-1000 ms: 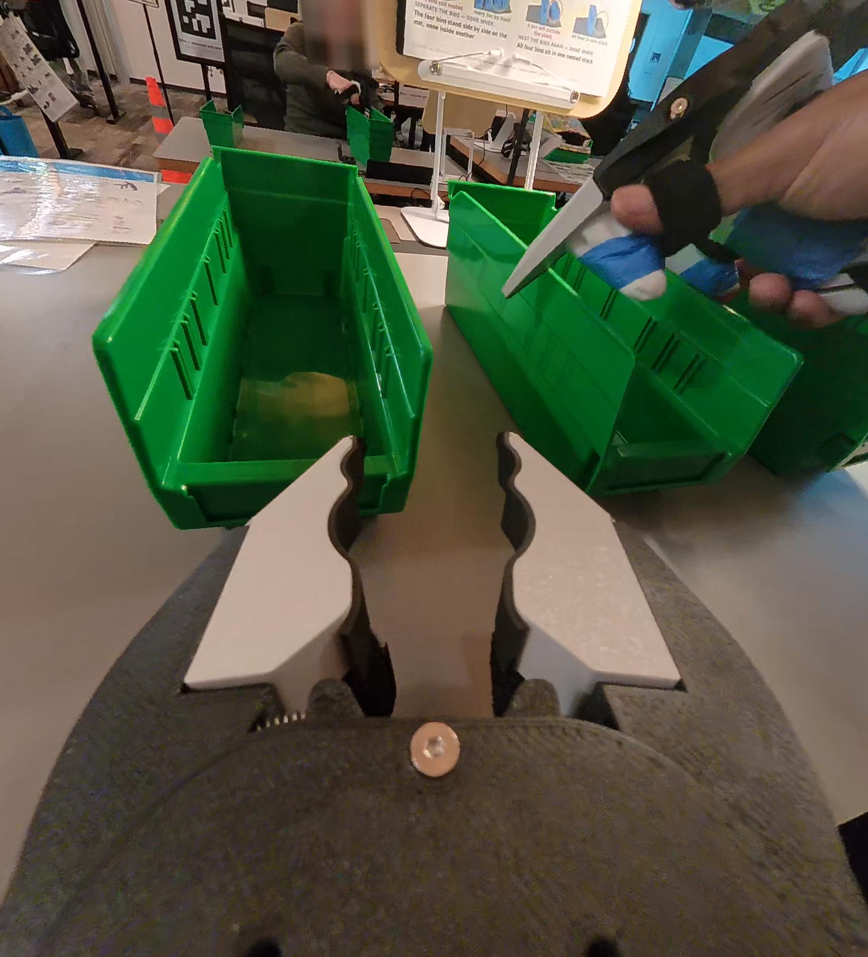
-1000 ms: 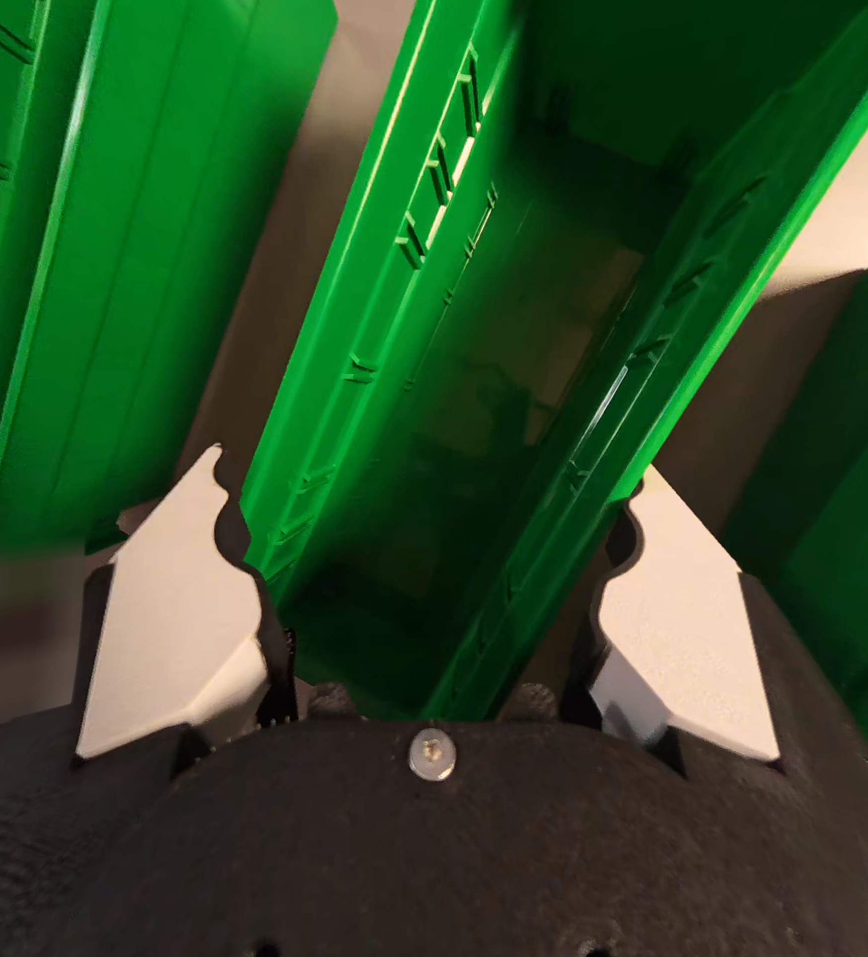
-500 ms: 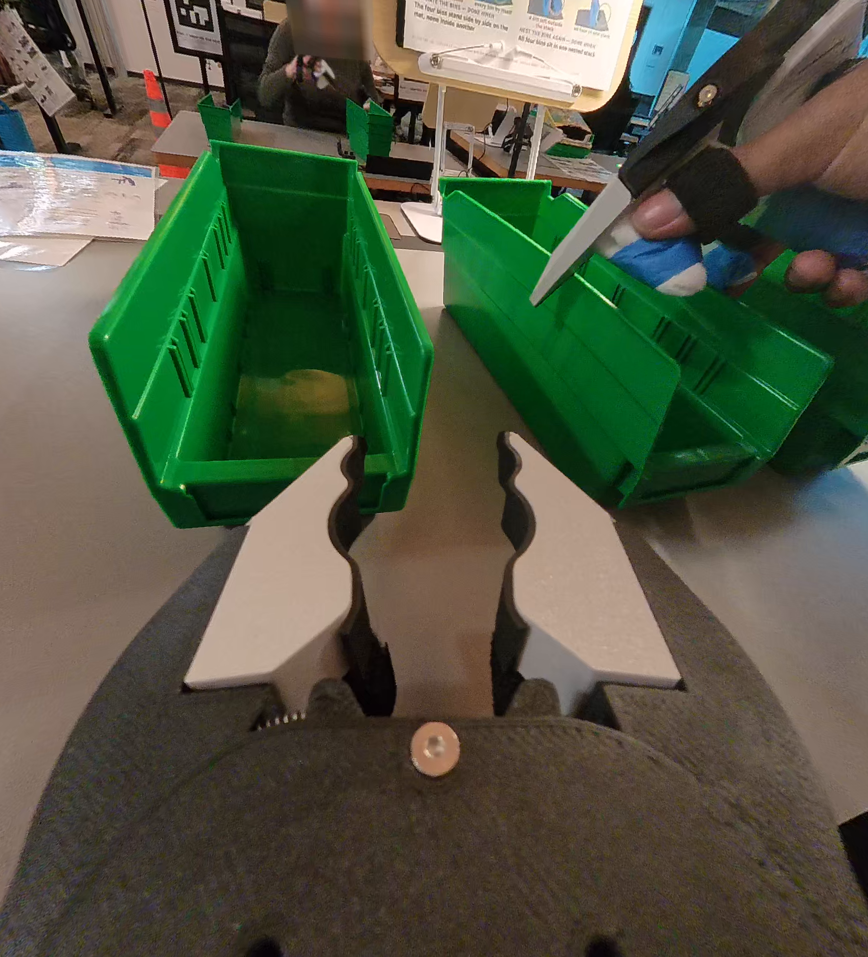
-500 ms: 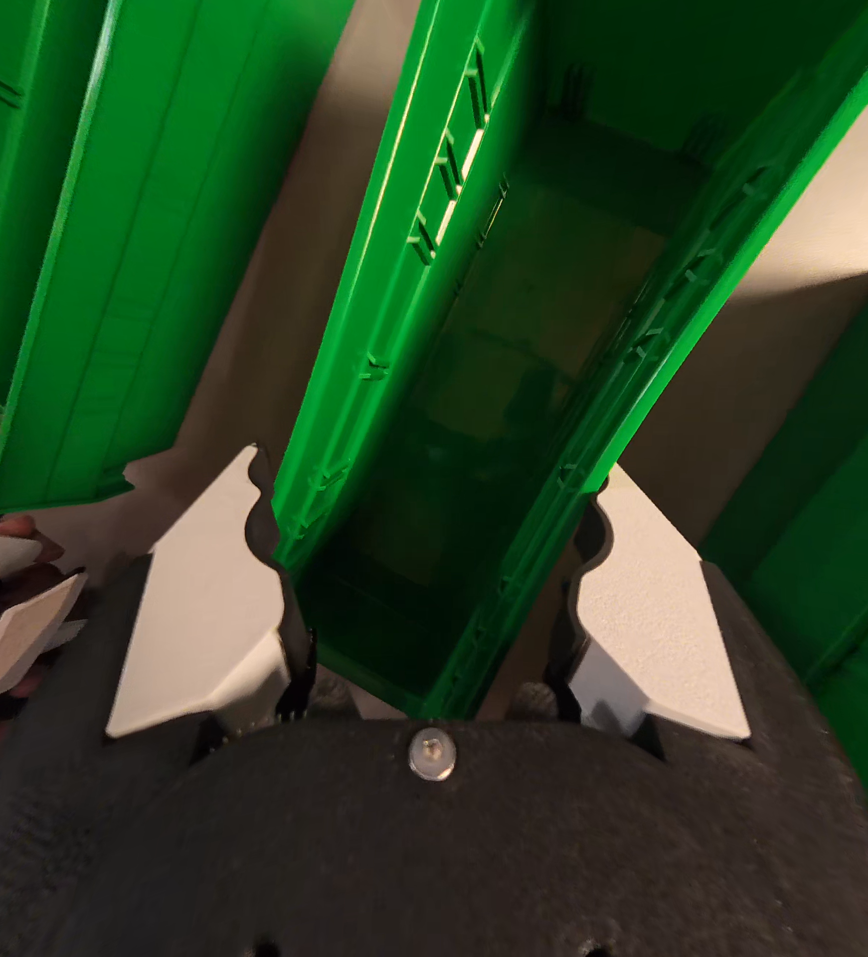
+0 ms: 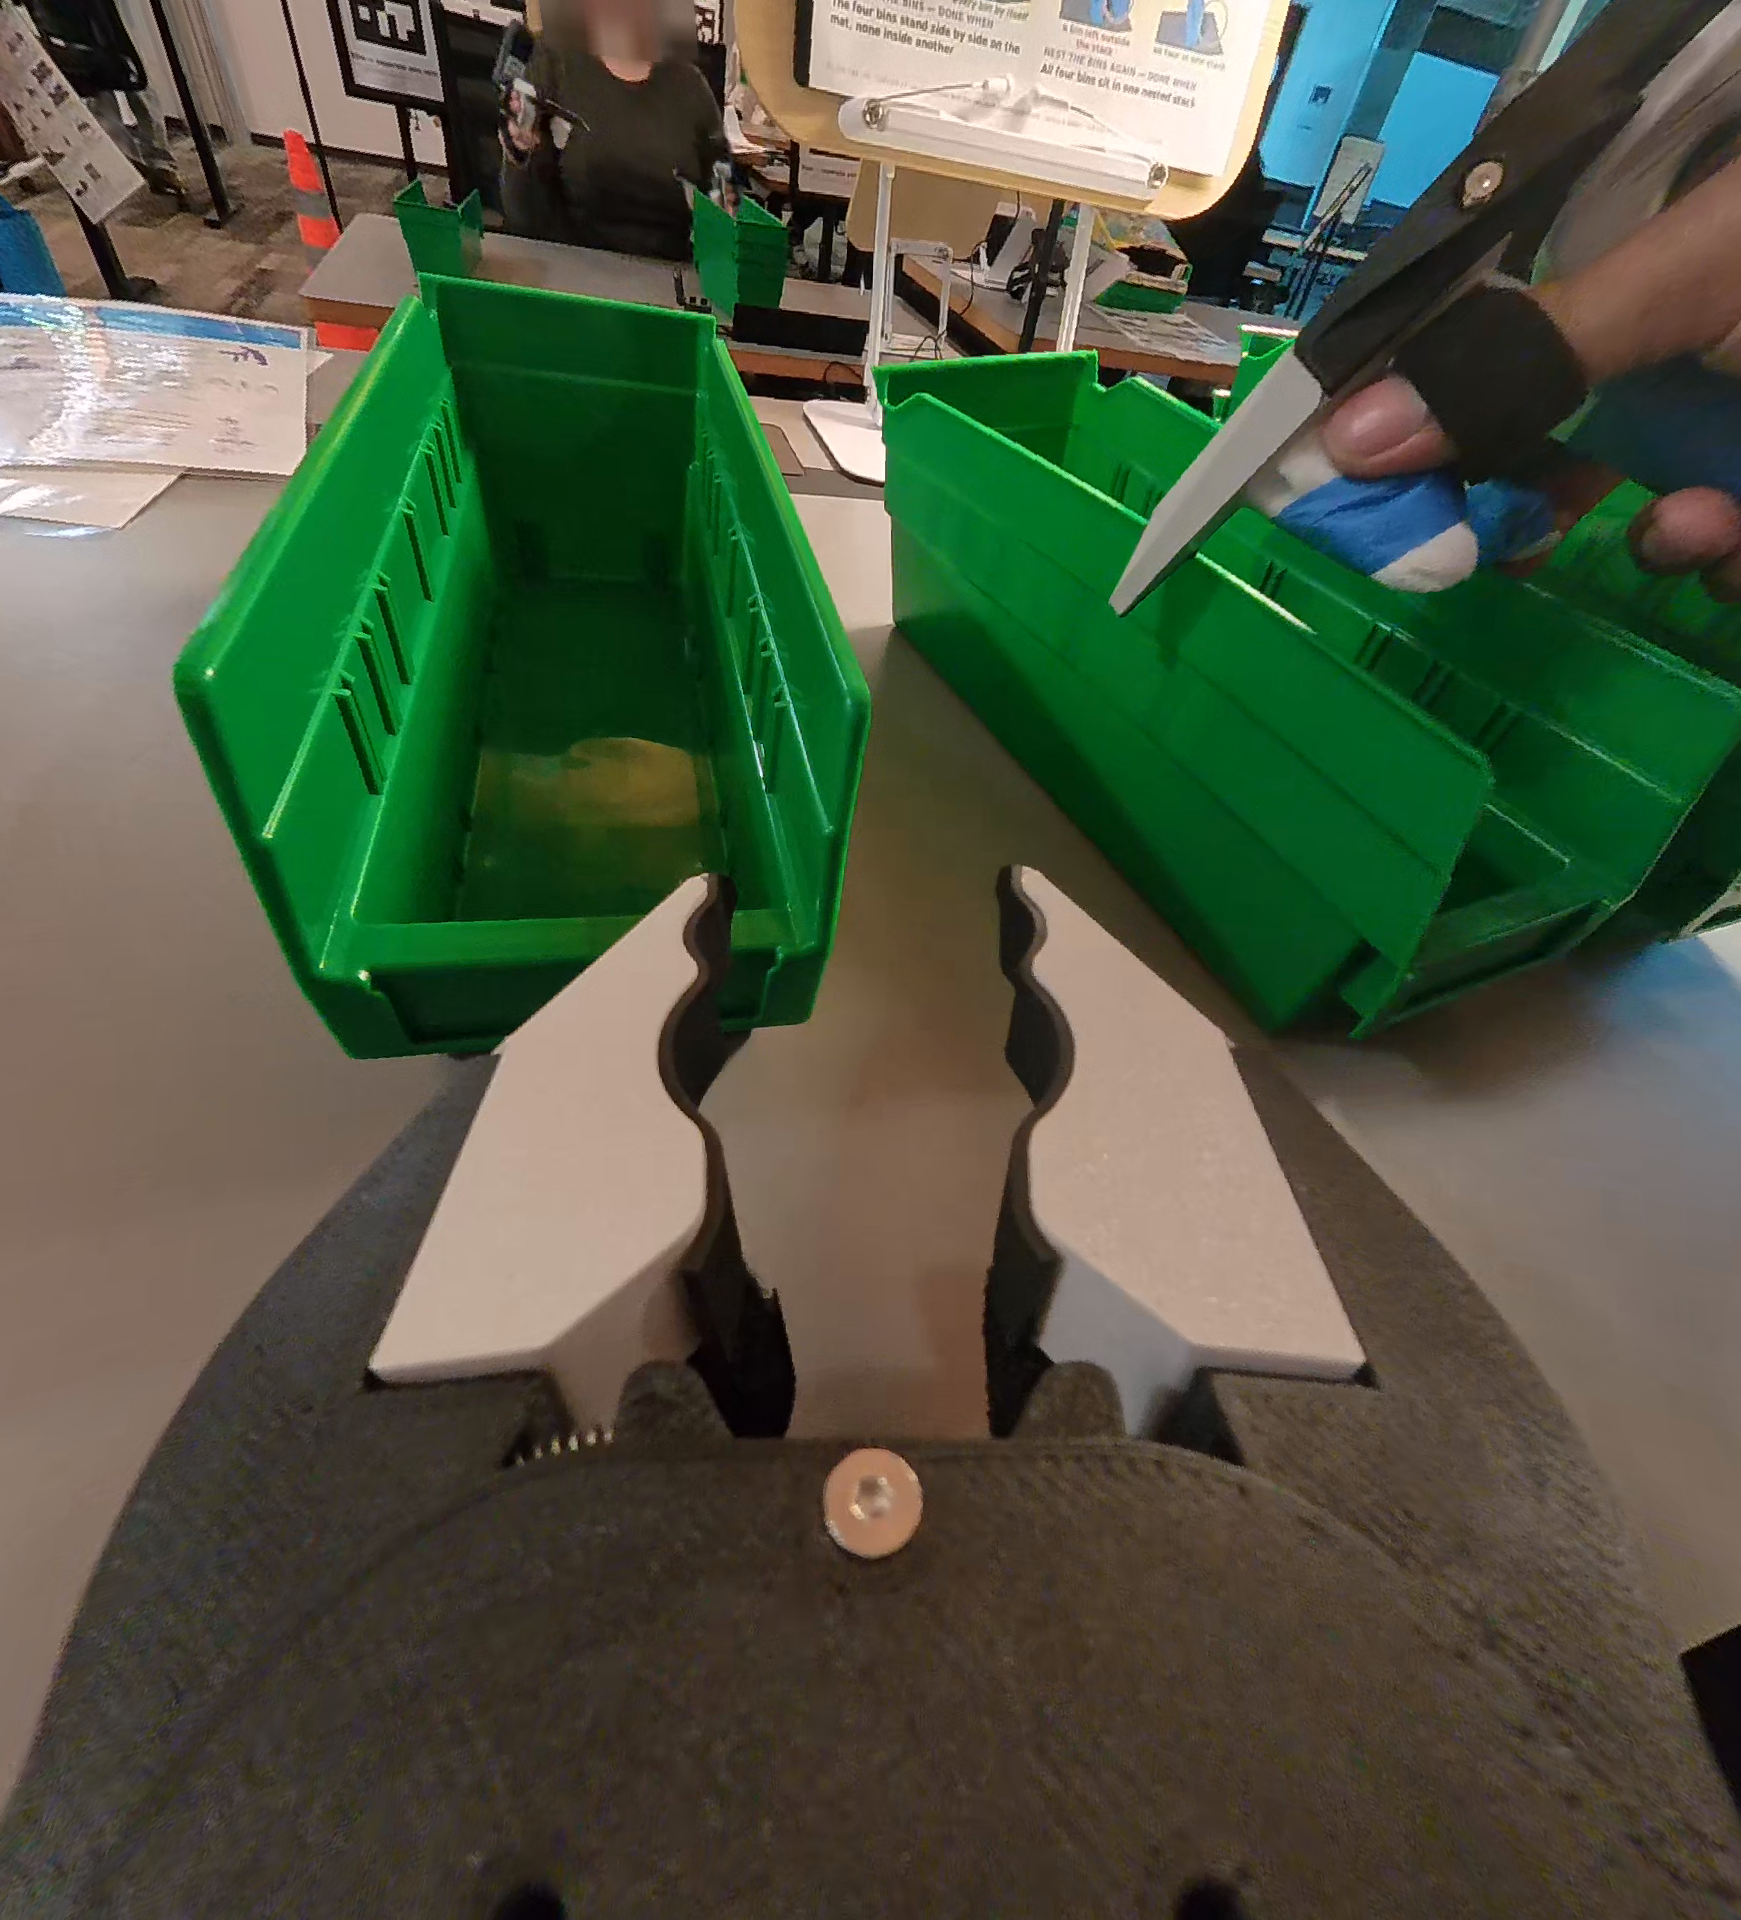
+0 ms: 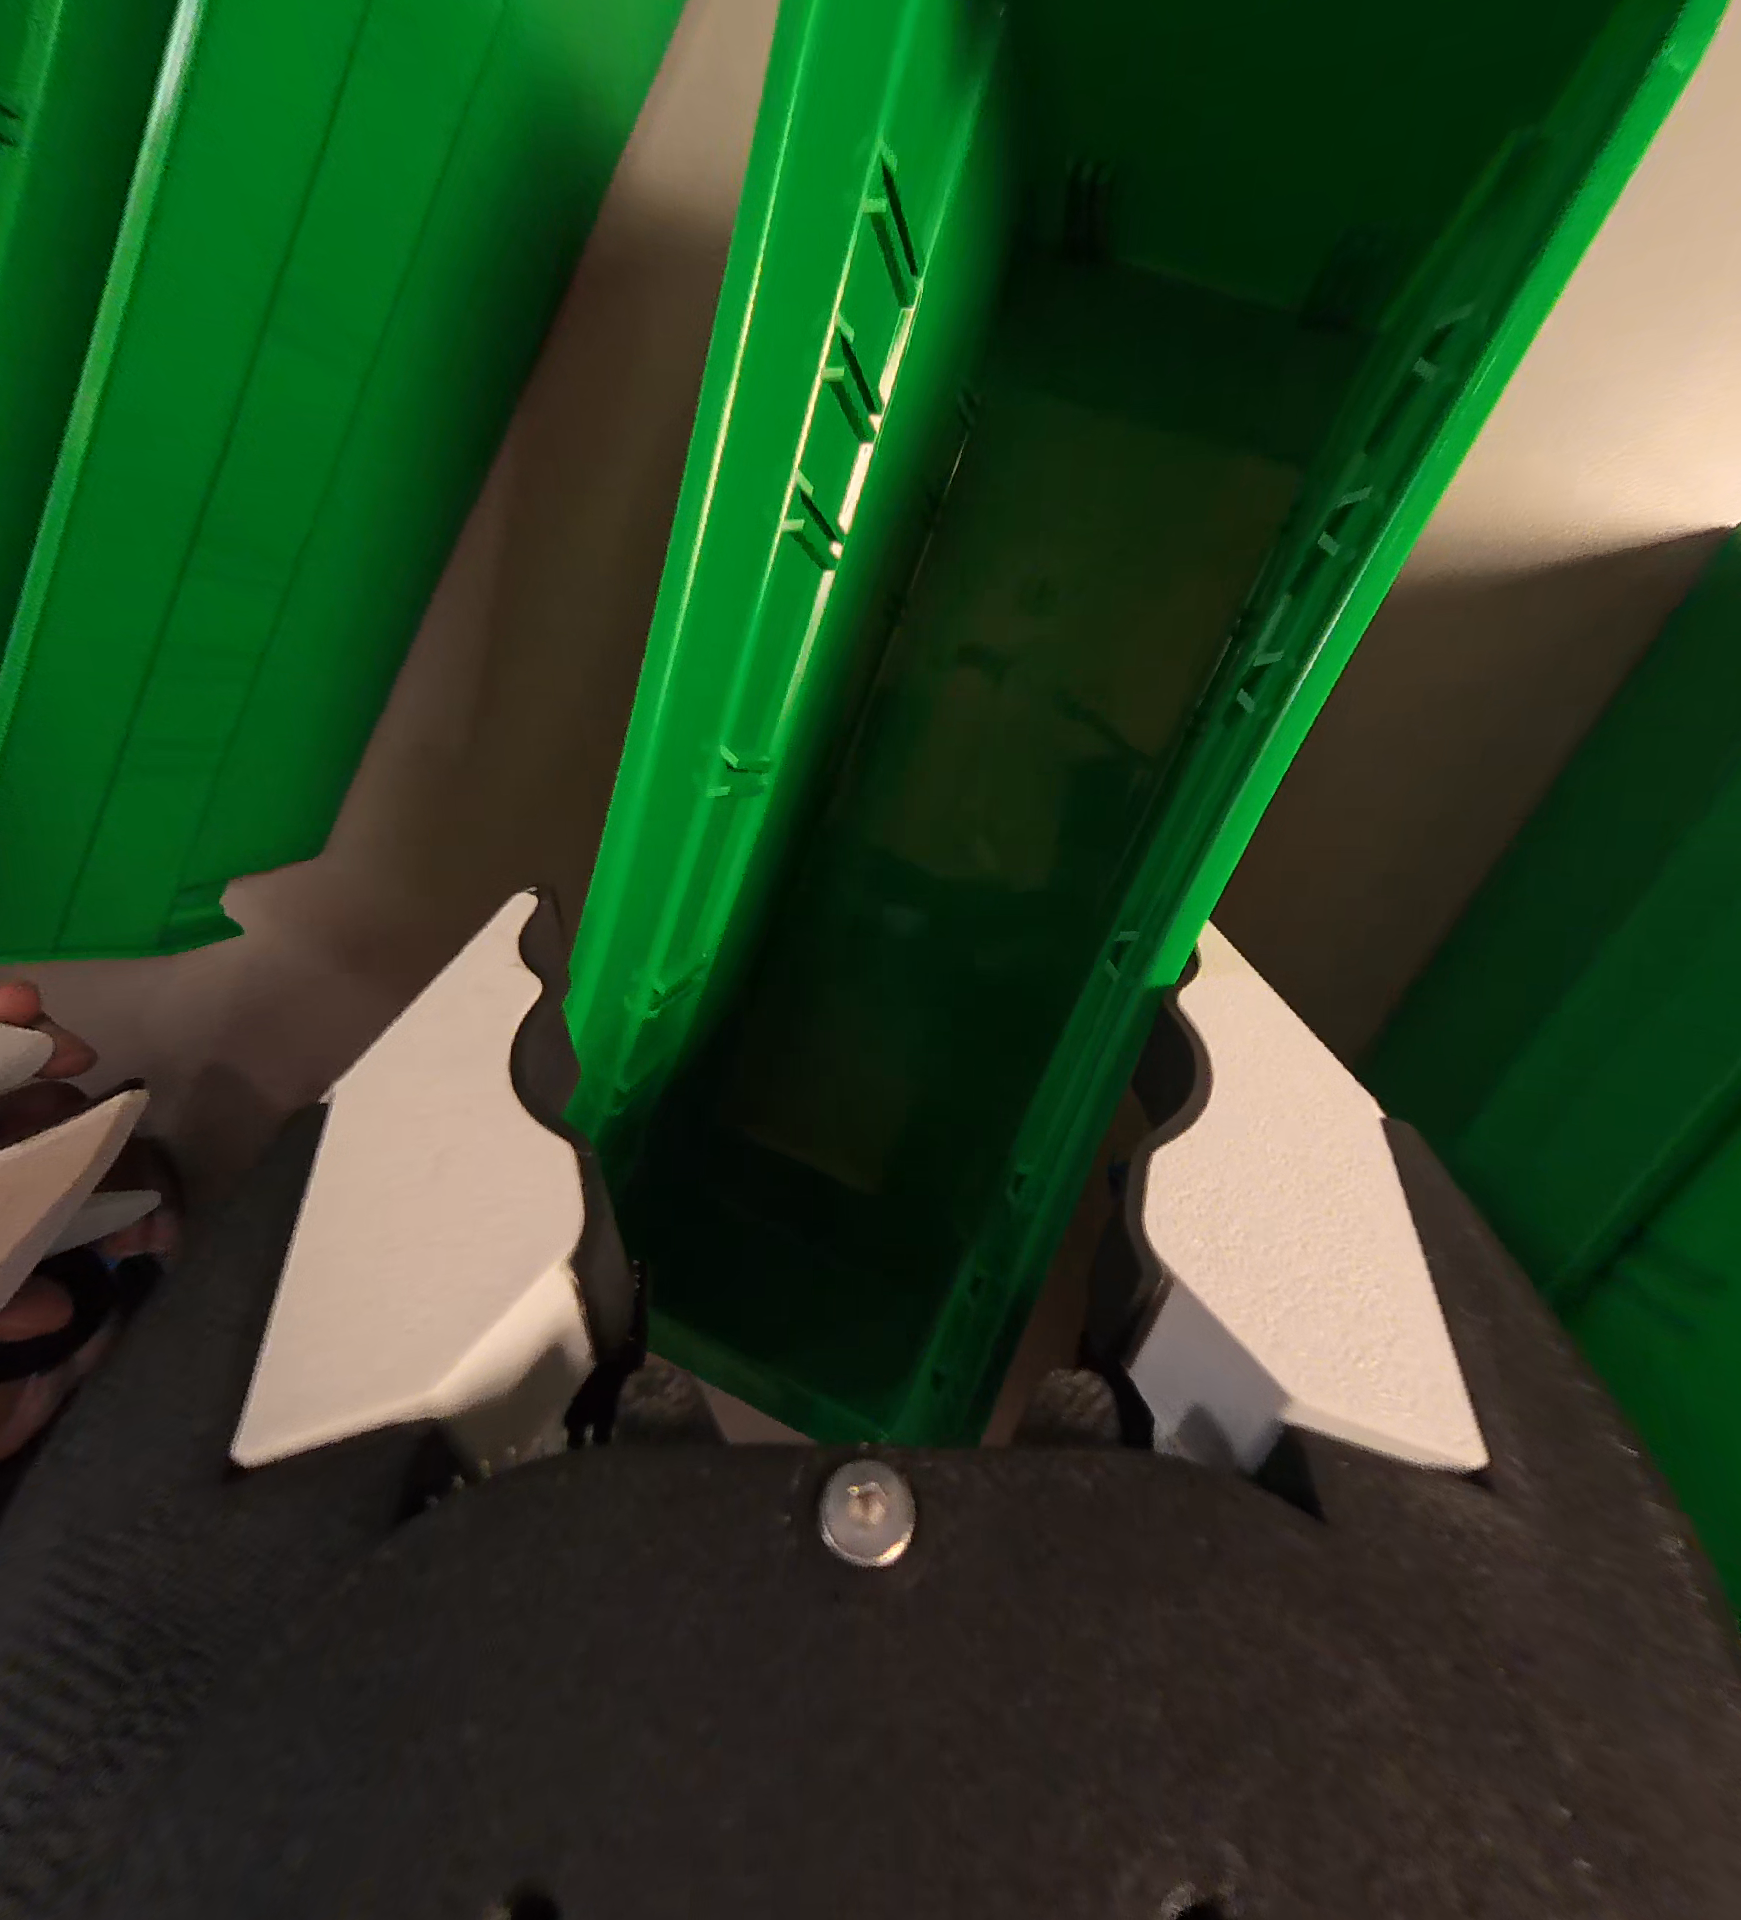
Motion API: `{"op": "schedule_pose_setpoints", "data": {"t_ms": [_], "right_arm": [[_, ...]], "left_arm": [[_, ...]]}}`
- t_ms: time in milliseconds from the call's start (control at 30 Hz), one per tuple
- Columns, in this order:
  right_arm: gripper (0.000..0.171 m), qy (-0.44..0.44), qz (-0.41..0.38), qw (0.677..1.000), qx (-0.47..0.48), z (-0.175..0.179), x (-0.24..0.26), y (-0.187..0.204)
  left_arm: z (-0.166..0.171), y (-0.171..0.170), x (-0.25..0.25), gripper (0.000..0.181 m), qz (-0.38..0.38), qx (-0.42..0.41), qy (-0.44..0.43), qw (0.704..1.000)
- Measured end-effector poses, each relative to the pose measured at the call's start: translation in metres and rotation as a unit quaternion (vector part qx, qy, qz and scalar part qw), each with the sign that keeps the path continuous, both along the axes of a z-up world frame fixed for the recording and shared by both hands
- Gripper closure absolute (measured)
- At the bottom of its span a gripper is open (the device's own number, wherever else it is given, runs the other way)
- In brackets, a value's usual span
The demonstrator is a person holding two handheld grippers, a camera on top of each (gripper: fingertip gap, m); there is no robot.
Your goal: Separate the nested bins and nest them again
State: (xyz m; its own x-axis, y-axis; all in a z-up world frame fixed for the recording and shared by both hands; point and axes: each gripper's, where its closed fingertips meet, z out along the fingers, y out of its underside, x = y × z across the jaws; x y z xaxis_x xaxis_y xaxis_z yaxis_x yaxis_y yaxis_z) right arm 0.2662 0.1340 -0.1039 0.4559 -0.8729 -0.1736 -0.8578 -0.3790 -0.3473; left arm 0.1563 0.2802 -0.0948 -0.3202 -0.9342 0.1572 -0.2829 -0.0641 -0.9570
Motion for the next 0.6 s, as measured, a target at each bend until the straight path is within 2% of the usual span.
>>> {"op": "schedule_pose_setpoints", "data": {"t_ms": [200, 333, 600], "right_arm": [[0.061, -0.004, 0.009, 1.000, -0.002, 0.008, -0.003, -0.001], [0.061, -0.013, 0.021, 1.000, 0.004, 0.026, -0.006, 0.002], [0.061, -0.067, 0.059, 0.995, 0.047, 0.121, -0.018, -0.002]], "left_arm": [[0.000, 0.000, 0.000, 0.130, 0.000, 0.001, 0.001, 1.000], [0.000, 0.000, 0.000, 0.130, 0.000, 0.000, 0.001, 1.000], [0.000, 0.000, 0.000, 0.129, -0.001, -0.003, 0.001, 1.000]]}}
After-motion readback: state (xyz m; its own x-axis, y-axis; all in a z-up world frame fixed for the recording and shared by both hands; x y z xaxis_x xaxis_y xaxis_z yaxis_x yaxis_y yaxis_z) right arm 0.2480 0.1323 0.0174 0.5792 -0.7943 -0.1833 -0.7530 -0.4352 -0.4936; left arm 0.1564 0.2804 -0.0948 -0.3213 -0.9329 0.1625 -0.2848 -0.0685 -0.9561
